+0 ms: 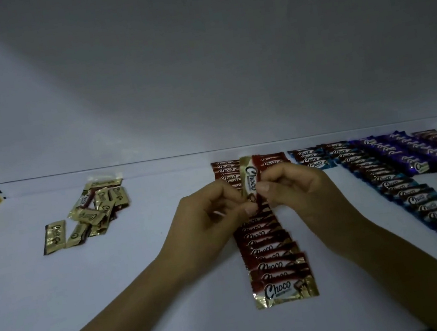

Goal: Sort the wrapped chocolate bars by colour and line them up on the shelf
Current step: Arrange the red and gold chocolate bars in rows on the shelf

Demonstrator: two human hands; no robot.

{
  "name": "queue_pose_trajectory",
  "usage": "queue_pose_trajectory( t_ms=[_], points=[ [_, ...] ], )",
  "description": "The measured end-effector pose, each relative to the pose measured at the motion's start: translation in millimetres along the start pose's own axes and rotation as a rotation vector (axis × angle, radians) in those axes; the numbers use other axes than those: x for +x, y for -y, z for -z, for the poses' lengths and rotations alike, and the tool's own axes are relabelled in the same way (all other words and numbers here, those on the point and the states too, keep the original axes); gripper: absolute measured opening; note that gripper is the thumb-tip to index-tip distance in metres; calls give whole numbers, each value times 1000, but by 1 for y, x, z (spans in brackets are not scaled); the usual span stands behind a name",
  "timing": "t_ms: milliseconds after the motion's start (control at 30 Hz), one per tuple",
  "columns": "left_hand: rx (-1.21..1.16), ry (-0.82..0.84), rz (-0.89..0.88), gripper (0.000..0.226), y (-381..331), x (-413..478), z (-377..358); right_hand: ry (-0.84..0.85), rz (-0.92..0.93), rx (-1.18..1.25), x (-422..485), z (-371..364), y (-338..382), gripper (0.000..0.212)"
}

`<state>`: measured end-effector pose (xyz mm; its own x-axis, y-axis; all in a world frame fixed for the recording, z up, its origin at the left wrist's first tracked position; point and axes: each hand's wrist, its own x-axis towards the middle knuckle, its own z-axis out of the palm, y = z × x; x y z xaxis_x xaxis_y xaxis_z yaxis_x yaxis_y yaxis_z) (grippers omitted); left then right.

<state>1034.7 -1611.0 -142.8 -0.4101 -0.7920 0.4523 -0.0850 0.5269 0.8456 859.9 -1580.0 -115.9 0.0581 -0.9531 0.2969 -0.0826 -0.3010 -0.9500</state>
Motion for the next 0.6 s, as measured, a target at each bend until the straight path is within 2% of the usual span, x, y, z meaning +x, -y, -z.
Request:
queue_pose_trajectory(
  t_ms=[67, 133, 233, 333, 400, 467, 600],
  points=[
    [353, 34, -116, 24, 7, -1, 4, -29, -37, 39, 2, 3, -1, 8],
    [560, 73, -182, 34, 12, 0, 11, -39, -53, -3, 3, 4, -1, 10],
    [516, 152, -141, 46, 14, 1, 16, -11, -66, -150, -1, 3, 7, 19],
    [437, 283, -123, 44, 10, 7, 15, 132, -22, -342, -16, 11, 23, 22],
    [427, 279, -124, 47, 14, 5, 16, 276, 27, -480, -33, 19, 31, 16],
    [511, 237, -107, 60, 21, 4, 21, 351, 53, -565, -56, 24, 29, 8],
    [566, 249, -72, 71, 26, 4, 21, 326, -21, -600, -85, 20, 13, 10]
  ],
)
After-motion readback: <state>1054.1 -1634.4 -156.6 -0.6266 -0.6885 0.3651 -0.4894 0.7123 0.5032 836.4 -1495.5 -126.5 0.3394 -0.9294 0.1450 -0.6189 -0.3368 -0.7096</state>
